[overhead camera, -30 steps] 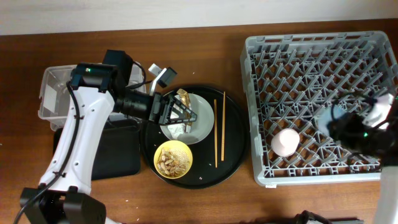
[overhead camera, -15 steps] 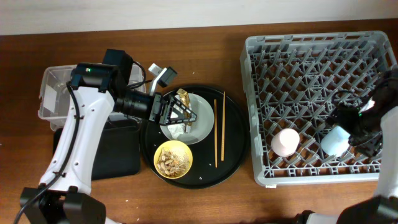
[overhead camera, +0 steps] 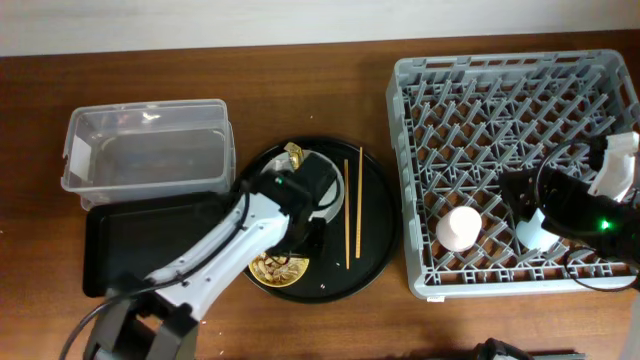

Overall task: Sort waste into correct bins and load items into the dishwasher rack
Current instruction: 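Grasp the yellow bowl with the left gripper and carry it left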

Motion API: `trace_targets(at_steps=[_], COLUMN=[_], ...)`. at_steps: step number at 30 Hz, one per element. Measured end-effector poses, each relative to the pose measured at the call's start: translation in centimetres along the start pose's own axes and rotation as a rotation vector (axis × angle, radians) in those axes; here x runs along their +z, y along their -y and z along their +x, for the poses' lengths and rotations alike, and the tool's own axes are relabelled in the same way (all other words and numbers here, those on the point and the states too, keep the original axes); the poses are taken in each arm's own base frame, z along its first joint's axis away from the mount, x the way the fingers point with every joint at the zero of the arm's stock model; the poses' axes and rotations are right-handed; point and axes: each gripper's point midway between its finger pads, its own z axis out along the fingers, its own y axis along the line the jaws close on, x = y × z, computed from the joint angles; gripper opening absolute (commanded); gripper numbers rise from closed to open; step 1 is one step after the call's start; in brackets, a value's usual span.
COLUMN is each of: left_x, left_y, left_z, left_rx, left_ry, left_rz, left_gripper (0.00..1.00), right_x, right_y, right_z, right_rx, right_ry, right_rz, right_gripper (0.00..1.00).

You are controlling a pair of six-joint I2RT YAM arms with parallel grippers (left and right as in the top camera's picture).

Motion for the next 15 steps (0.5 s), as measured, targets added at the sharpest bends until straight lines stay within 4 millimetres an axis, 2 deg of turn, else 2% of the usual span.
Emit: trace_targets(at_steps=[1,4,7,11,13,14,15], left_x=[1.6,3.1,3.7,4.0,4.0,4.0,4.0], left_y=[-0.6,-0.8,-0.8,1.0,0.9,0.8,0.6], left_z=[-0.1,-0.3,-0.1,0.7,0.6,0.6,0.5], left_rx=[-0.038,-0.071,-0.083,0.003,0.015,0.015,0.015], left_ry=[0.022,0.046,0.052,0.076,0.089,0.093,0.097], left_rz=[-0.016,-0.012,-0.012,-0.04,-0.061,-0.068,-0.078], left_gripper=[0.35,0.21,0.21,0.21,0.2,0.17,0.02], right_x=[0.1,0.4,0.6,0.6,0.6,0.6,0.6], right_y=[0.0,0.2,0.3,0.4,0.4,0.4,0.4], right_z=[0.0,-0.1,-0.2,-0.2,-0.2,-0.2,-0.2], right_rx=[0.004,0.012,0.017,0.019,0.019,0.019,0.019], right_ry=[-0.005,-0.016,-0.023,-0.024,-0.025,-0.025,-0.025], right_rz=[-0.003,-0.004,-0.005,-0.006,-0.006,-0.006,-0.006], right_gripper=[0.95,0.95,0.95,0.95,0.95,0.95,0.95])
